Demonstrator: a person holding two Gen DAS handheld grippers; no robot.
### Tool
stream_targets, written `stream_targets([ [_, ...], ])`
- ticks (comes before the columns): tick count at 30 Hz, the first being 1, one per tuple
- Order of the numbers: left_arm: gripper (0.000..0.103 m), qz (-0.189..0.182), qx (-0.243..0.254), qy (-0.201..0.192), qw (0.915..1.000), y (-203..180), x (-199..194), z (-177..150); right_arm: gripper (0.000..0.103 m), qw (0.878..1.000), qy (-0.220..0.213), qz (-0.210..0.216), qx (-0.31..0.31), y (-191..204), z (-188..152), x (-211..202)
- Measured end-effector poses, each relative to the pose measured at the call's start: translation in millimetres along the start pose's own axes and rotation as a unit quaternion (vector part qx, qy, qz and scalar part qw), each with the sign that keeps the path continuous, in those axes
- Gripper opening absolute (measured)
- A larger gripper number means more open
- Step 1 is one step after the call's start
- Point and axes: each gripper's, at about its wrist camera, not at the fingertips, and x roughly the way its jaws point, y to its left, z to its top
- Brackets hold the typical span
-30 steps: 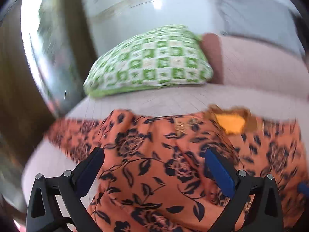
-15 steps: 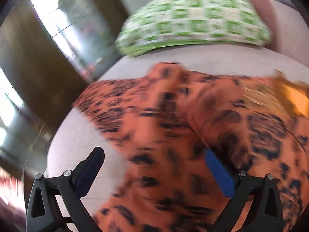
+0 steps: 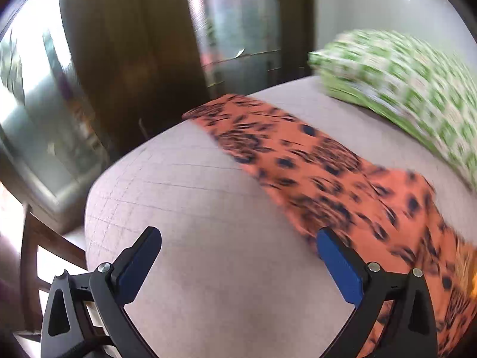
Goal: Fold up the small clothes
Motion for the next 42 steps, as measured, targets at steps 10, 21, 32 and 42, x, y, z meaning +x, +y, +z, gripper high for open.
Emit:
stream_targets([
  [10, 0.099, -0.172, -0.12, 0.098, 0.9728, 86, 86, 63, 0.101, 0.999, -0.005, -0.033, -0.031, 14, -4, 9],
  [21, 0.068, -0.218, -0.104, 0.146, 0.9594, 67, 130, 97, 0.102, 0.994, -0.018, -0.077, -0.071, 26, -12, 17],
  [32, 0.013, -0.225, -0.152, 0.107, 0.9566, 61, 166, 121, 0.103, 0.993, -0.023, -0.084, -0.076, 29, -10, 23],
  [42, 0.006, -0.216, -0.062, 0.032, 0.9739, 40, 100, 130, 0.09, 0.997, -0.05, -0.053, -0.015, 16, -3, 13],
])
